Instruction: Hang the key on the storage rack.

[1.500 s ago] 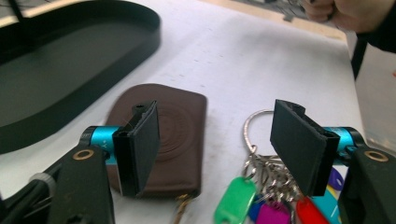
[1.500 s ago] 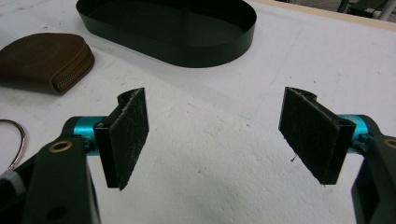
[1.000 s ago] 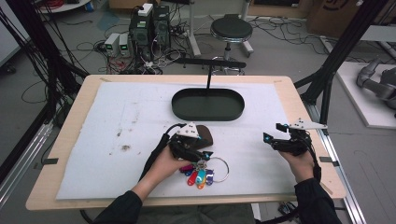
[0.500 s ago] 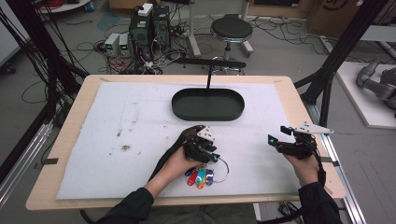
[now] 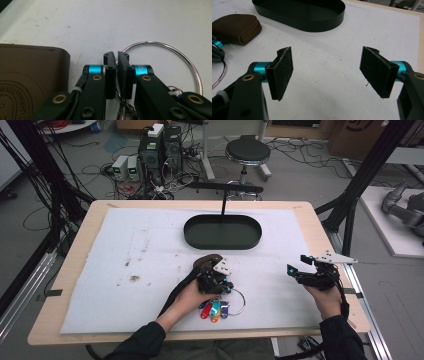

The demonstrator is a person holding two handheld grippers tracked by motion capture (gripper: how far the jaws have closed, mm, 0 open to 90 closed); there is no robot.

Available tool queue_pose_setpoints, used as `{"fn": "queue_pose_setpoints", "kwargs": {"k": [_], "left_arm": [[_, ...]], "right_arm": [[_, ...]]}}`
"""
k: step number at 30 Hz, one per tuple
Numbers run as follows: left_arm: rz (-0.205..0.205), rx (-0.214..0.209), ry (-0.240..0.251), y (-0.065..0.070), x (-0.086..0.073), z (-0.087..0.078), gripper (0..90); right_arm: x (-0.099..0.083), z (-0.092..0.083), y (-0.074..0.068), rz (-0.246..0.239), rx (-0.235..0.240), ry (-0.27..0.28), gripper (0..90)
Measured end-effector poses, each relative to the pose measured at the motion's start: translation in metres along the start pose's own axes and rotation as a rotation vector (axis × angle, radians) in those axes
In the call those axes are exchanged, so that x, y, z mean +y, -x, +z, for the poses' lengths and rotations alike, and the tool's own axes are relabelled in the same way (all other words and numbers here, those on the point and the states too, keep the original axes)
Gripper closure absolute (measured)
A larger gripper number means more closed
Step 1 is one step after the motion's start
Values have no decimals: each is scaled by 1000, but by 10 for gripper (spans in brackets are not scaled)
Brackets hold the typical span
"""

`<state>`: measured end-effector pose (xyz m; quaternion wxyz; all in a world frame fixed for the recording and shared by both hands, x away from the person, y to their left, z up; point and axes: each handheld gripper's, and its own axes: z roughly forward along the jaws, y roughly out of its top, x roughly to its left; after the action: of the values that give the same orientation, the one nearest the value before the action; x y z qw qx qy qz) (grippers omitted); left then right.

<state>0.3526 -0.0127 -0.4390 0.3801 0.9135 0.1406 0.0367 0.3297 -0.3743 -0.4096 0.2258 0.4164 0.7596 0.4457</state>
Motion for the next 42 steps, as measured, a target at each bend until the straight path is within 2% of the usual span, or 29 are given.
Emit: {"fn": "queue_pose_setpoints", "kwargs": {"k": [5, 11, 14, 19, 23, 24, 29, 32, 38, 42], "left_arm": [[-10, -12, 19, -2, 0, -3, 857], [-22, 2, 133, -4, 2, -22, 860], [2, 16, 184, -1, 4, -32, 862], [41, 11, 217, 6, 8, -45, 862], [59, -2, 226, 11, 9, -50, 862], [75, -7, 225, 14, 9, -53, 862], [80, -30, 231, 17, 8, -56, 861], [86, -58, 229, 21, 6, -59, 859], [81, -92, 197, 21, 4, -58, 851], [85, -119, 139, 21, 2, -53, 847]], "right_arm": [[0, 0, -1, 6, 2, 2, 273], [1, 0, -1, 4, 2, 5, 273], [1, 1, -1, 3, 2, 9, 273], [2, 2, -1, -1, 7, 10, 273], [3, 3, -2, -3, 9, 10, 273], [3, 3, -2, -2, 10, 7, 273], [3, 3, -3, 1, 13, 10, 273], [3, 3, -3, -5, 13, 10, 273], [4, 4, -4, -4, 16, 8, 273], [3, 4, -3, -3, 18, 6, 273]]}}
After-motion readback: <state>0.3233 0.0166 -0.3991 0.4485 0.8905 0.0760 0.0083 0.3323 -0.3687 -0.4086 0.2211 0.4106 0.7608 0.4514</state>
